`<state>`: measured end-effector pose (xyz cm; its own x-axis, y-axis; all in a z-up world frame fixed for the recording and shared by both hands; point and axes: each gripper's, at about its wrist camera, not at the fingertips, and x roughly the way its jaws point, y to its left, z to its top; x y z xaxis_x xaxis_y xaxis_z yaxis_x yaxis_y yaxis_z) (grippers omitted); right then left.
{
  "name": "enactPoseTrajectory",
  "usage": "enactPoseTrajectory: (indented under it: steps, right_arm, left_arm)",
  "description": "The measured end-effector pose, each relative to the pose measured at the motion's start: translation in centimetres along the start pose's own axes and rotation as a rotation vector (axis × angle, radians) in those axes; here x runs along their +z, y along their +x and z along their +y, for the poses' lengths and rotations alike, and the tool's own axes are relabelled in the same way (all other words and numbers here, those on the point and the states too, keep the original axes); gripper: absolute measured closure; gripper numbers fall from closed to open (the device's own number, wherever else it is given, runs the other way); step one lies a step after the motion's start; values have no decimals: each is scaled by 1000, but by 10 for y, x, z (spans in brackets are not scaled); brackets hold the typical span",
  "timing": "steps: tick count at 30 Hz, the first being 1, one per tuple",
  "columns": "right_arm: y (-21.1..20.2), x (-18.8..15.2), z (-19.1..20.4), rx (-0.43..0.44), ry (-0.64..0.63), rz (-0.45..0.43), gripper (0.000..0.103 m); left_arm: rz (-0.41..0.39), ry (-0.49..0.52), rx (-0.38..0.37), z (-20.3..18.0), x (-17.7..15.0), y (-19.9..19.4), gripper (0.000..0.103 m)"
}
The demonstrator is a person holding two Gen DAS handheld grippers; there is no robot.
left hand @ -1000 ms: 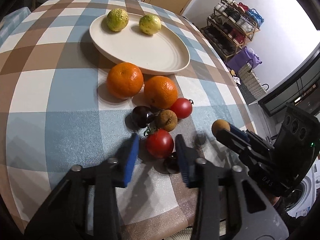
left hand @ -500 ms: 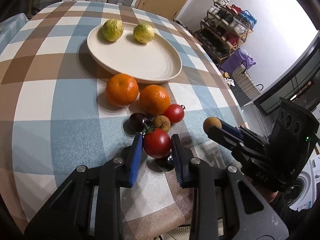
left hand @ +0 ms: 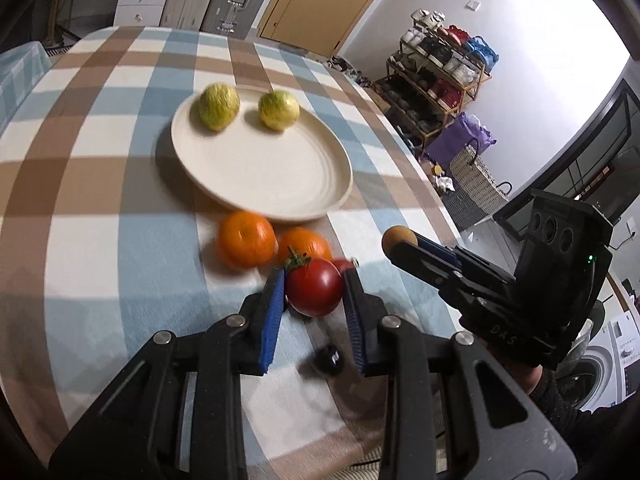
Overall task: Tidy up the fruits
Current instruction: 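Carry the tan fruit and red tomato onto the cream plate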
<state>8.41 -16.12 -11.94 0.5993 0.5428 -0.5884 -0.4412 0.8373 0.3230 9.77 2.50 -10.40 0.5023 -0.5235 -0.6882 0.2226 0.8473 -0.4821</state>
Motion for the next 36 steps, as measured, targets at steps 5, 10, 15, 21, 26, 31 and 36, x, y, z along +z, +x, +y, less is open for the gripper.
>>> enactPoseTrajectory:
  steps: [5,10,15,21,26,31,36]
  right_arm:
    - [11,24,-1,15,-6,-7,78]
    - [30,51,-5,19,-5,10,78]
    - [48,77,-6,30,-20,24,78]
    - [72,106,-8,40,-39,35,78]
    - [95,126,-14,42,-51,52,78]
    - [122,142,-21,27,-62,77,78]
    - [149,155,-27,17,-71,105,78]
  left_arm:
    - [-21,-7,20,13,28,-1,77]
    - [-31,-24,47,28,61,3,77]
    - [-33,-19,78,41,89,14,77]
    - [-38,-19,116,60,116,31,77]
    - [-38,-18,139,73,130,46,77]
    - [-30,-19,144,85,138,61,77]
    - [-15,-5,156,89,140,74,77]
